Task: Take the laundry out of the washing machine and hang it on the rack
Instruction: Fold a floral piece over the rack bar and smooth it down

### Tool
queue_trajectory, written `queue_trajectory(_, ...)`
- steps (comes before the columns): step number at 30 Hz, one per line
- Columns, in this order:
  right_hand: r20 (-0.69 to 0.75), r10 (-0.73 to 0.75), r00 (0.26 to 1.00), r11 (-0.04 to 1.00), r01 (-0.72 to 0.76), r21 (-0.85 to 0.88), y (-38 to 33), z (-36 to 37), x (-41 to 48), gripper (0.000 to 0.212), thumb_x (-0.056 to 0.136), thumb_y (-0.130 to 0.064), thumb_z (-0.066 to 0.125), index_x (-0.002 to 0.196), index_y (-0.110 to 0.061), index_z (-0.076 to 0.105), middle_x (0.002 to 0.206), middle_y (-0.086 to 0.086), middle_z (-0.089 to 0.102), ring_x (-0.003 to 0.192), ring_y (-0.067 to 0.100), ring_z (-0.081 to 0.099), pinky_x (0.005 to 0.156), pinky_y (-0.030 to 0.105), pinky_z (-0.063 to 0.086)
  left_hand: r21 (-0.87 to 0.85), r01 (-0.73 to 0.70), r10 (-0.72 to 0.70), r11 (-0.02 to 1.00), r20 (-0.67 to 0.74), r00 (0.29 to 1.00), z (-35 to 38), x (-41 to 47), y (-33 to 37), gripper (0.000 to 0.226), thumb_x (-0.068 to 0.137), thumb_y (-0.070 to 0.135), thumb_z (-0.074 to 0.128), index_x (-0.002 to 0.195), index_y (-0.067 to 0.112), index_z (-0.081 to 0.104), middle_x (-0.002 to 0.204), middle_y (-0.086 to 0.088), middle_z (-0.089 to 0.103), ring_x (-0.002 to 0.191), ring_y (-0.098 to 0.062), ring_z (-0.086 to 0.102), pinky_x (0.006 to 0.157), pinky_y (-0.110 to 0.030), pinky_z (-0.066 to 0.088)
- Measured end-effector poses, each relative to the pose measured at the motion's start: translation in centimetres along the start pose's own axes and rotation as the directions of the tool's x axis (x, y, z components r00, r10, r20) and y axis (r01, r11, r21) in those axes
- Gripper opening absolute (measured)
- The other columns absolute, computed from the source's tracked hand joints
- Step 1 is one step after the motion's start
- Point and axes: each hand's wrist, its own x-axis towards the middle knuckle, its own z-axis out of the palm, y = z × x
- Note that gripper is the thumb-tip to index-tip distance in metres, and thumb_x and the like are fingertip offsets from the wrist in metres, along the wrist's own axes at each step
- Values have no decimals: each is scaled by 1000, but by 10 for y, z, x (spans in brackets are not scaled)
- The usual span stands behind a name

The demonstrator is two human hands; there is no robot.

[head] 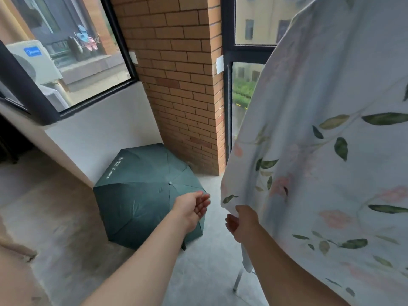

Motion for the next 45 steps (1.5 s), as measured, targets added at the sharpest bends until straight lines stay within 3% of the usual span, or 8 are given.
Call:
queue_trajectory(5, -32, -32, 999, 928, 41, 371, 10, 28, 38, 19, 100, -17, 49, 117, -17, 57, 112, 11, 62, 110, 29, 58, 104, 37, 39, 139, 50, -68, 989, 132, 989, -8, 66, 35, 9, 98, 11, 55, 100, 10, 64, 70, -1, 73, 65, -13, 66, 57, -22, 47)
queue_trajectory(10, -187, -93, 978, 786, 187, 589, 15, 56, 45, 14, 100, -9, 46, 101, -17, 58, 106, 3, 61, 109, 32, 59, 101, 36, 42, 331, 81, -176, 940, 266, 948, -25, 122, 77, 10, 98, 10, 55, 103, 11, 63, 78, -3, 72, 66, -13, 66, 57, -22, 47)
queue_trajectory(19, -273, -32, 962, 690, 218, 690, 44, 79, 41, 16, 97, -17, 52, 111, -12, 56, 111, 20, 61, 92, 36, 61, 107, 47, 45, 511, 129, -361, 850, 386, 849, -5, 149, 84, 12, 97, 10, 55, 103, 8, 65, 81, -4, 76, 74, -16, 70, 61, -25, 51)
queue_trajectory(26, -159, -60, 985, 657, 159, 737, 40, 81, 37, 26, 98, -33, 57, 111, -13, 50, 126, 29, 57, 119, 48, 55, 99, 48, 43, 612, 9, -320, 791, 400, 859, 10, 155, 86, 15, 96, 9, 52, 102, 12, 66, 97, -4, 74, 82, -18, 70, 62, -24, 51)
queue_trajectory(31, -158, -102, 982, 657, 186, 731, 29, 93, 45, 26, 98, -32, 58, 111, -11, 51, 120, 26, 64, 116, 44, 59, 99, 45, 44, 631, -141, -254, 763, 494, 832, 38, 164, 96, 18, 94, 19, 62, 111, 18, 67, 113, -1, 68, 105, -19, 62, 85, -36, 52)
queue_trajectory(35, -208, -123, 970, 675, 236, 699, 15, 99, 48, 19, 99, -30, 56, 105, -12, 53, 120, 22, 66, 114, 39, 63, 91, 41, 47, 619, -197, -336, 760, 634, 697, 71, 161, 106, 26, 92, 41, 59, 109, 26, 71, 111, 9, 73, 114, -15, 59, 104, -42, 42)
queue_trajectory(40, -364, -131, 922, 739, 335, 584, -3, 109, 45, 14, 94, -27, 59, 102, -17, 58, 90, 10, 69, 78, 26, 64, 68, 30, 48, 544, -76, -415, 836, 716, 561, 113, 164, 135, 41, 90, 51, 60, 112, 18, 71, 98, -1, 75, 93, -21, 67, 95, -37, 51)
queue_trajectory(45, -627, -289, 723, 731, 590, 343, -43, 136, 23, 10, 94, -29, 60, 92, -19, 62, 89, 3, 66, 76, 20, 60, 66, 30, 43, 447, 5, -409, 895, 816, 408, 150, 171, 183, 51, 88, 46, 64, 121, 8, 68, 119, -2, 64, 110, -24, 63, 105, -41, 45)
